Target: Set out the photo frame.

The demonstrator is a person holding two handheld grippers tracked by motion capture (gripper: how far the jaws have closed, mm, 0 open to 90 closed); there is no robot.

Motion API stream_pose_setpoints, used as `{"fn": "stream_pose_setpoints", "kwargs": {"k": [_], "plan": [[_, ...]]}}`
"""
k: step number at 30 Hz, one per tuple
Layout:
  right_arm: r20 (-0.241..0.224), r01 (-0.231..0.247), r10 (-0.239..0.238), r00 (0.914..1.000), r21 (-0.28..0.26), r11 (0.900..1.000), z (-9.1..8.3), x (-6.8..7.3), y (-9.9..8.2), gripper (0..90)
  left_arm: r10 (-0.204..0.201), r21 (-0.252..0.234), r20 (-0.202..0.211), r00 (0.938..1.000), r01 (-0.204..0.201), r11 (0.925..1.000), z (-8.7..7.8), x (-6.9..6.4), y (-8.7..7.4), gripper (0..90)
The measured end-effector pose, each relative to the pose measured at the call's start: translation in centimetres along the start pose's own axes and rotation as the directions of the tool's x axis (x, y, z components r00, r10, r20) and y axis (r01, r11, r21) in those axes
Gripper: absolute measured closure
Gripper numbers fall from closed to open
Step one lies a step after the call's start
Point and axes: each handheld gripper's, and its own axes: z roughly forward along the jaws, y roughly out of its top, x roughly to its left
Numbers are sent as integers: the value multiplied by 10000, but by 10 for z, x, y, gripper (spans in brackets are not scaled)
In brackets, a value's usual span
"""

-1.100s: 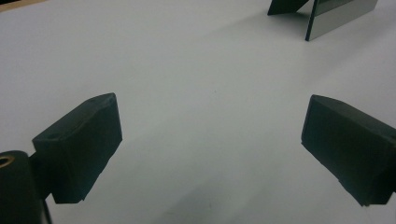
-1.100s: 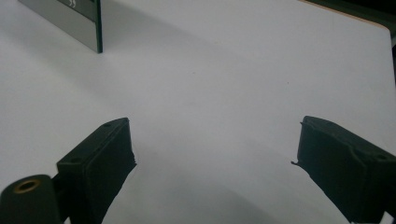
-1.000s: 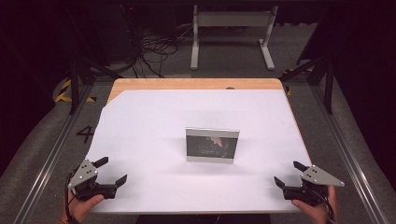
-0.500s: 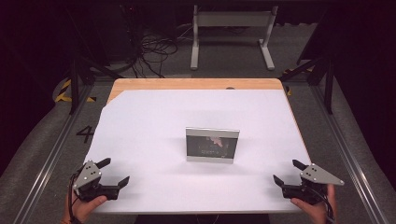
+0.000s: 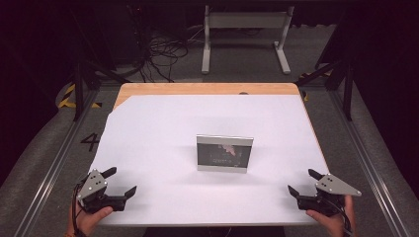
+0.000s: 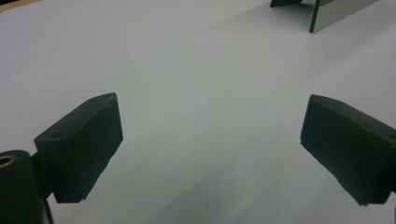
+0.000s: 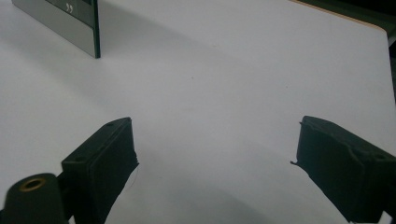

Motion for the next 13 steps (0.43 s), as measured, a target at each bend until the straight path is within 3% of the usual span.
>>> {"fn": "stream_pose_setpoints", "kwargs": {"k": [13], "plan": [[111,139,-138,9998,-39,9999,-2,0,1,114,58,-2,-45,10000,-58,10000,1,0,1,61]]}}
